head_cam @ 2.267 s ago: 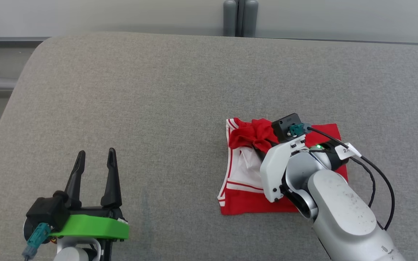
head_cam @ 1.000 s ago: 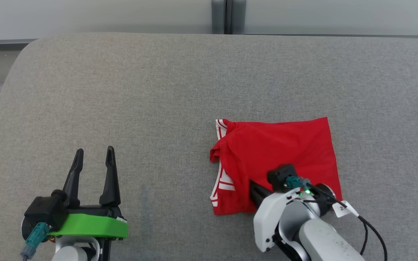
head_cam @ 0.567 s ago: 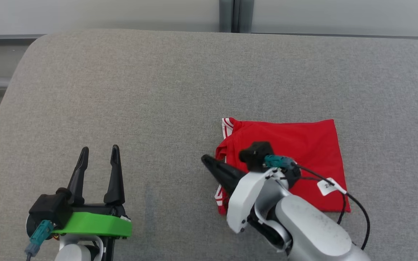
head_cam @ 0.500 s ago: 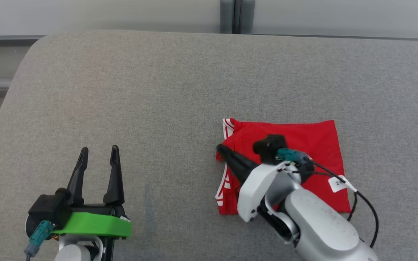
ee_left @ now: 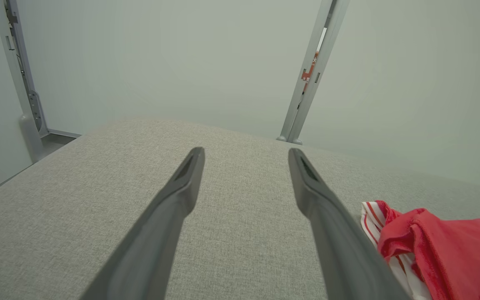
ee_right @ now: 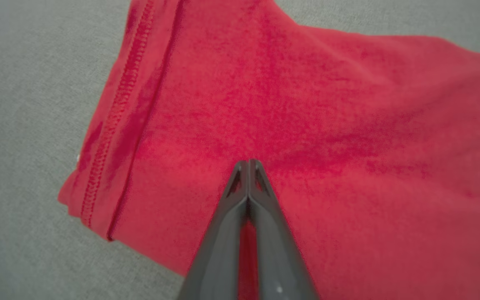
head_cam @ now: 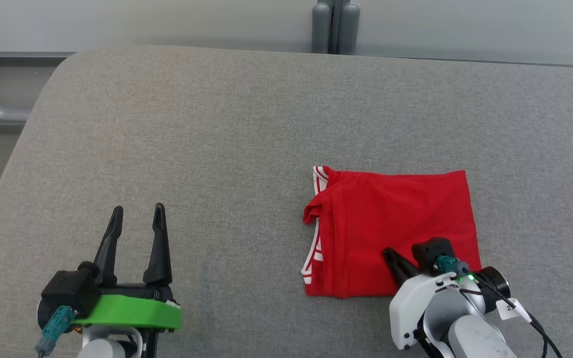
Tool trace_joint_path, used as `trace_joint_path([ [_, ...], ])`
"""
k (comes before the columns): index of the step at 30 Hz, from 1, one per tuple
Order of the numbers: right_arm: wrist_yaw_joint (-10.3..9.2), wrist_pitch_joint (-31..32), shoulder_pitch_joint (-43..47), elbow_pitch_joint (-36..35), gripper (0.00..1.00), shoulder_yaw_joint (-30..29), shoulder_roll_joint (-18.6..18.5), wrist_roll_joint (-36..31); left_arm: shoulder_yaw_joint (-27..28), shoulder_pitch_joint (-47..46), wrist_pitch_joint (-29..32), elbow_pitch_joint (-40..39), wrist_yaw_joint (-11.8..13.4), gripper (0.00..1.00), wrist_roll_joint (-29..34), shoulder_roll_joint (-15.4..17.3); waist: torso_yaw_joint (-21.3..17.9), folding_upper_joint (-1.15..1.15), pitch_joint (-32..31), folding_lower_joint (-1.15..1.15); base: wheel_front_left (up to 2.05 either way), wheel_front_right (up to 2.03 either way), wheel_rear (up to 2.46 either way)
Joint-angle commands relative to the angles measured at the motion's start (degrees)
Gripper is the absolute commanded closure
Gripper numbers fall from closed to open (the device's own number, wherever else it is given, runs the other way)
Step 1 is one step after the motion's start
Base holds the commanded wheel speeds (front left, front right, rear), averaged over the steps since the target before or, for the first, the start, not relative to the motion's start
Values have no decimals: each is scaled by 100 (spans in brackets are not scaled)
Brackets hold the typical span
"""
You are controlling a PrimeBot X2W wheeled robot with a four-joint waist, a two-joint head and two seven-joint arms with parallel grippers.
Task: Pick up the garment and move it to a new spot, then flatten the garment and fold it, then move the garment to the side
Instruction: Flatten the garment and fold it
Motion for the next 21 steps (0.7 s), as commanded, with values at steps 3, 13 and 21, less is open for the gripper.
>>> trace_joint_path([
  [3, -2, 109, 138, -134, 100, 223, -7, 147, -2, 49, 3, -12, -22, 0, -37, 9, 17, 0, 13, 0, 0, 0, 0],
  [13, -2, 279, -450, 214, 100, 1325, -17, 726, -124, -104, 3, -38, -21, 0, -61, 9, 227, 0, 161, 0, 0, 0, 0],
  [21, -2, 295, -1076, 855, 100, 1479, -17, 910, -255, -203, 3, -38, -16, 0, -144, 9, 557, 0, 379, 0, 0, 0, 0],
])
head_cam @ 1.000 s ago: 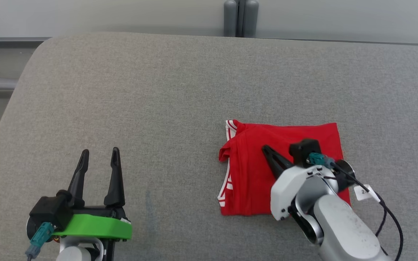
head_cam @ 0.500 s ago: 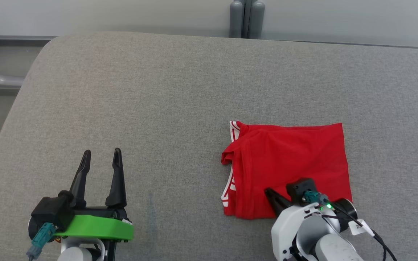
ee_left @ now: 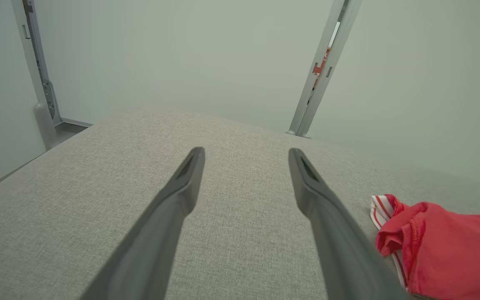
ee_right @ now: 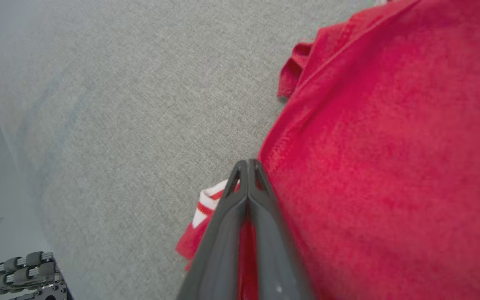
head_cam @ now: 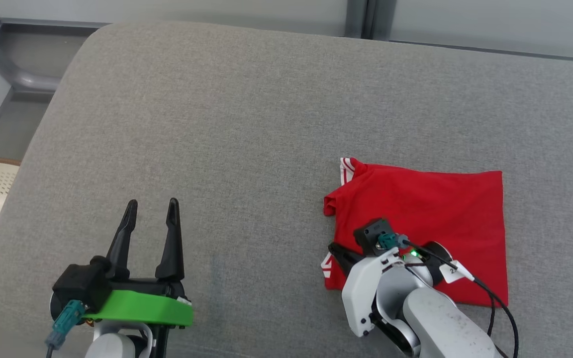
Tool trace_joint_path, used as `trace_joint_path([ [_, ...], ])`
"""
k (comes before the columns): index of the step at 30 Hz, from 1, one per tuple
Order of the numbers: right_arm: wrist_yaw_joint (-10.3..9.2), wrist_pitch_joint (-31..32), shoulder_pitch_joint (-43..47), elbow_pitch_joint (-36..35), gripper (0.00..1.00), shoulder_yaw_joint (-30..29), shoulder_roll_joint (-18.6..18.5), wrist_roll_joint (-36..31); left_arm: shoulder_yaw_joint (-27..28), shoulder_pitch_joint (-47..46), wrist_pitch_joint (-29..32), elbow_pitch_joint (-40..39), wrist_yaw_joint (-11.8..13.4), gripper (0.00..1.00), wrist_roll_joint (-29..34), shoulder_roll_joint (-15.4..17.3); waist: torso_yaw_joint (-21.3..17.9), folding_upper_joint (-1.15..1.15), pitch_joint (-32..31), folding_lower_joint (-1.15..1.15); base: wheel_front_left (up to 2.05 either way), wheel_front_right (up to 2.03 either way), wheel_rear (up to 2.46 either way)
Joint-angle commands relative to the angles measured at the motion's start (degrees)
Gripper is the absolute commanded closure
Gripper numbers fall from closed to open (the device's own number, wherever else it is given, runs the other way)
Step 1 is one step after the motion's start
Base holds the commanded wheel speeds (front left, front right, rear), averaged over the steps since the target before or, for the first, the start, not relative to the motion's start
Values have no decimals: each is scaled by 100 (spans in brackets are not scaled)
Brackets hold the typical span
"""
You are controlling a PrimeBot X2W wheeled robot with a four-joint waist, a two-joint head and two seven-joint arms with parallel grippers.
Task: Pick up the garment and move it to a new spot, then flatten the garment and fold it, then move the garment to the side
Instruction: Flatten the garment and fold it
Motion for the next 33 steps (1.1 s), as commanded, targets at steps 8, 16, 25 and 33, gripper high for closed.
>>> trace_joint_path([
  [8, -3, -175, -447, 377, 100, 175, -25, 283, -11, -116, 3, -12, 21, 0, -60, 9, 241, 0, 189, 0, 0, 0, 0],
  [16, -3, -777, -829, -28, 100, 500, -23, 965, 117, -21, 3, 17, 35, 0, 49, 9, -7, 0, -74, 0, 0, 0, 0],
  [25, -3, -1598, -910, -698, 100, -247, -25, 817, 322, 190, 3, 39, 13, 0, 150, 9, -592, 0, -490, 0, 0, 0, 0],
  [33, -2, -2043, -106, -1334, 0, -1702, -18, -156, 395, 254, 3, 121, 5, 0, 44, 11, -1157, 0, -698, 0, 0, 0, 0],
])
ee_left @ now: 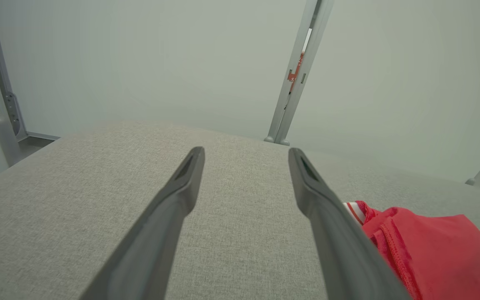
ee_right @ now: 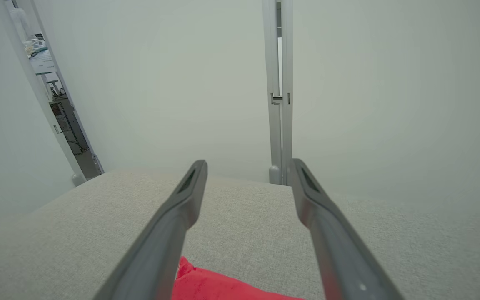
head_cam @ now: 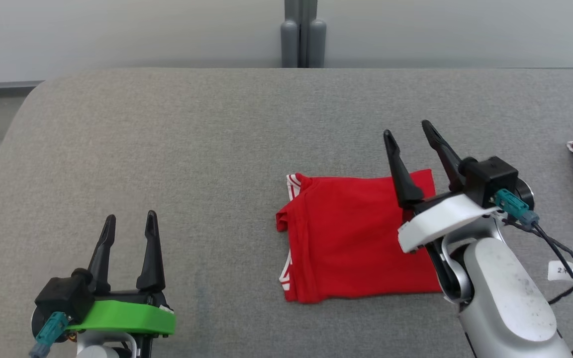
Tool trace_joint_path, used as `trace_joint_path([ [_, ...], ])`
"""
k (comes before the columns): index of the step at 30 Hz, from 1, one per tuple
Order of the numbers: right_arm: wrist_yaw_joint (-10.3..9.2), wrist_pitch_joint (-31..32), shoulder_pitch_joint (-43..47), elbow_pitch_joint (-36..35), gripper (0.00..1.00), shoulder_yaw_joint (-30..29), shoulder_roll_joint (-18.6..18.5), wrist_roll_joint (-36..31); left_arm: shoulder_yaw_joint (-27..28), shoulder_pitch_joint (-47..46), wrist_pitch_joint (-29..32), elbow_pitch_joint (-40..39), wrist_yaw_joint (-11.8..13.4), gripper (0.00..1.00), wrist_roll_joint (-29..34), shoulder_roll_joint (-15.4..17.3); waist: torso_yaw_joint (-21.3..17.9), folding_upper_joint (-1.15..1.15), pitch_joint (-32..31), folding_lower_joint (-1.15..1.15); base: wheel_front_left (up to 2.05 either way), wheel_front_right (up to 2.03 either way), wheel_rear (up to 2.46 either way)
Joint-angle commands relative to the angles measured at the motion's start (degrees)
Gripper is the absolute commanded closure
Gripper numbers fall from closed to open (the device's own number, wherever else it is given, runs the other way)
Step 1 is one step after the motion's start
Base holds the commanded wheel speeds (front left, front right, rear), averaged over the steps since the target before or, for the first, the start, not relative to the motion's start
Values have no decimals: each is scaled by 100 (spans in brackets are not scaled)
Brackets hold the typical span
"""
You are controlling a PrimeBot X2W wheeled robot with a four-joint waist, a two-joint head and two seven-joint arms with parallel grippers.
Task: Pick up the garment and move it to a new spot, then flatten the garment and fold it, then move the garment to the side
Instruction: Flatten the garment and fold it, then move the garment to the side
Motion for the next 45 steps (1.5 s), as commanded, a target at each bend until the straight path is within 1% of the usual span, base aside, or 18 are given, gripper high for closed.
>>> trace_joint_path([
  [1, -2, 8, 245, -71, 0, -141, -24, -106, 40, 74, 3, 10, -10, 0, -53, 13, -374, 0, -216, 0, 0, 0, 0],
  [5, -3, 51, 624, -181, 0, -412, -283, -168, 60, 110, 4, -1, -20, 0, -103, 13, -588, 0, -283, 0, 0, 0, 0],
  [9, -2, -82, 926, -144, 0, -554, -529, -48, 109, 164, 3, 31, -29, 0, -54, 16, -749, 0, -352, 0, 0, 0, 0],
  [13, -2, -265, 1134, 49, 0, -562, -700, 161, 184, 202, 3, 57, -28, 0, 58, 16, -871, 0, -436, 0, 0, 0, 0],
  [20, -2, -480, 1233, 404, 0, -339, -926, 490, 333, 273, 3, 138, -37, 0, 265, 16, -988, 0, -535, 0, 0, 0, 0],
  [25, -2, -556, 1252, 605, 0, -278, -951, 636, 391, 362, 3, 281, -40, 0, 313, 16, -1002, 0, -595, 0, 0, 0, 0],
  [30, -2, -584, 1260, 722, 0, -209, -898, 729, 481, 432, 3, 420, -34, 0, 346, 16, -975, 0, -608, 0, 0, 0, 0],
  [36, -3, -601, 1217, 788, 0, -187, -891, 763, 568, 466, 3, 441, -28, 0, 359, 16, -896, 0, -564, 0, 0, 0, 0],
  [45, -2, -593, 1102, 836, 0, -242, -923, 687, 502, 414, 3, 447, -36, 0, 309, 16, -771, 0, -515, 0, 0, 0, 0],
])
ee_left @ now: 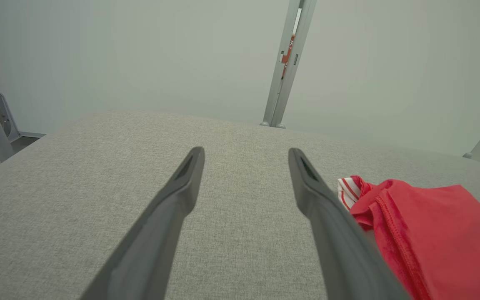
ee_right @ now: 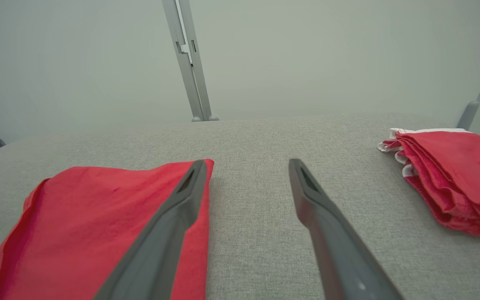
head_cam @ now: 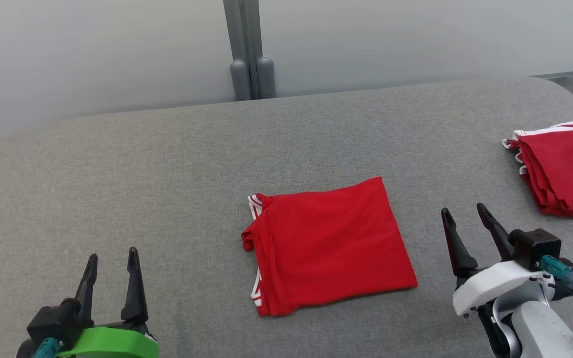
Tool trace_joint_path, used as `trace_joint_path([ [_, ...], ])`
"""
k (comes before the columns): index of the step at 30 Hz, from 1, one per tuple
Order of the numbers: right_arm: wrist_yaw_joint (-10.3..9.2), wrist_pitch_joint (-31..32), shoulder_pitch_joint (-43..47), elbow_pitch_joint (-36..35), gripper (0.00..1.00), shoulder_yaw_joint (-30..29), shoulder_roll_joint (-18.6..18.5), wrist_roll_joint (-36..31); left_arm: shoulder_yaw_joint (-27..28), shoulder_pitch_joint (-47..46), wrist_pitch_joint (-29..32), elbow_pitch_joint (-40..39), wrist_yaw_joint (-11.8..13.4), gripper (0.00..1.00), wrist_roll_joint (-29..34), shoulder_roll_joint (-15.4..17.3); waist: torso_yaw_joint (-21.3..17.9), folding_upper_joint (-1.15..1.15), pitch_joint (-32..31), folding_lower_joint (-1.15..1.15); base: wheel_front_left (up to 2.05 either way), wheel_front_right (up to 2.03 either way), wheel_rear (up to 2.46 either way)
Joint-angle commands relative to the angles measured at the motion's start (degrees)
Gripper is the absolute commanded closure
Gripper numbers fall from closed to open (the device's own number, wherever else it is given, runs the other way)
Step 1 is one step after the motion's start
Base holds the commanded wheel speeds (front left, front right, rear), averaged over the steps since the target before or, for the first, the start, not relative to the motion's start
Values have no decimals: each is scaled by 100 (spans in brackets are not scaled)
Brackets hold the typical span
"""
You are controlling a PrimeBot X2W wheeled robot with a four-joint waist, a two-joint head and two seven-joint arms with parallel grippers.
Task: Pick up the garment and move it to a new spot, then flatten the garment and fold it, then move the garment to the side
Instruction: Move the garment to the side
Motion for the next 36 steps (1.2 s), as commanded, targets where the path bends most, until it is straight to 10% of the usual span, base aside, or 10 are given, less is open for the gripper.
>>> trace_joint_path([
  [1, -3, 16, -127, 18, 0, 36, -21, -16, -5, 33, 3, -16, -18, 0, 5, 19, 17, 0, 17, 0, 0, 0, 0],
  [28, -1, 3247, -1398, 1871, 0, 697, 68, 665, -397, -582, 3, -221, 23, 0, -334, 18, 1094, 0, 1237, 0, 0, 0, 0],
  [30, 0, 3537, -1333, 1876, 54, 948, -17, 647, -410, -606, 3, -222, 39, 0, -343, 18, 1107, 0, 1259, 0, 0, 0, 0],
  [31, 1, 3680, -1322, 1839, 98, 1094, -83, 659, -425, -624, 3, -233, 38, 0, -355, 18, 1108, 0, 1270, 0, 0, 0, 0],
  [36, -9, 3971, -1365, 1598, 100, 1542, -548, 688, -503, -671, 3, -253, 46, 0, -403, 18, 1054, 0, 1307, 0, 0, 0, 0],
])
